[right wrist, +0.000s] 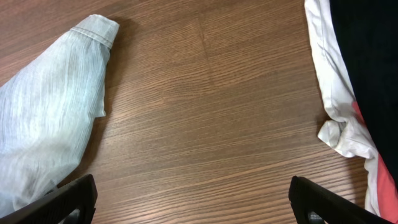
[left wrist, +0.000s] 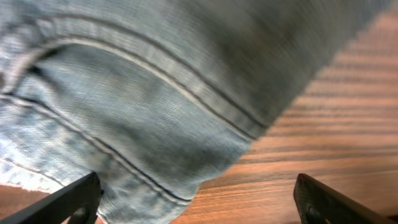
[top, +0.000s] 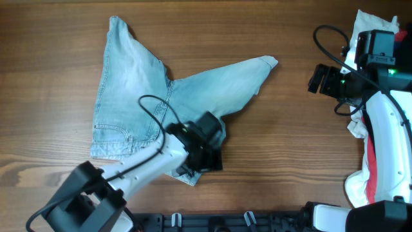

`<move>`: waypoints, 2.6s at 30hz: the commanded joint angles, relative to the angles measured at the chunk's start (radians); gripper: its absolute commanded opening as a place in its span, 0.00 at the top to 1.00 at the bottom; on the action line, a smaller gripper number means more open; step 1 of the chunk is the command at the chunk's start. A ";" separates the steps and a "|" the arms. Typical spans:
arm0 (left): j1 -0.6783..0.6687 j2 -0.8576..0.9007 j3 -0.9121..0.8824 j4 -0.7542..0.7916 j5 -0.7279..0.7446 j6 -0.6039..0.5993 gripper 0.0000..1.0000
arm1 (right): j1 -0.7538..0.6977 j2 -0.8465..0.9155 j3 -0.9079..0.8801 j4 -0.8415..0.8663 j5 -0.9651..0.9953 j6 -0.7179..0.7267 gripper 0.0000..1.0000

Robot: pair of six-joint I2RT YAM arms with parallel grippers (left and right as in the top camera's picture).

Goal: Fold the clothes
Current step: 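Drag the shorts leftward with the left gripper to spread them, then grasp the right leg hem of the shorts with the right gripper, then lift the shorts with both grippers and lay them flat on the table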

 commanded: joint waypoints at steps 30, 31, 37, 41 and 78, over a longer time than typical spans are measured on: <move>0.574 0.054 -0.012 -0.338 -0.274 0.071 0.96 | 0.075 0.064 -0.340 0.325 -0.447 0.002 0.11; 0.590 0.054 -0.012 -0.335 -0.283 0.071 0.96 | 0.087 0.079 -0.367 0.376 -0.486 0.002 0.11; 0.665 0.054 -0.011 -0.328 -0.287 0.071 0.96 | 0.169 0.205 -0.454 0.655 -0.555 0.160 0.15; 0.668 0.054 -0.011 -0.327 -0.286 0.071 0.96 | 0.224 0.311 -0.454 0.803 -0.554 0.248 0.16; 0.668 -0.140 0.721 -0.714 -0.386 0.291 0.96 | 0.055 -0.301 -0.222 0.701 -0.370 0.337 0.96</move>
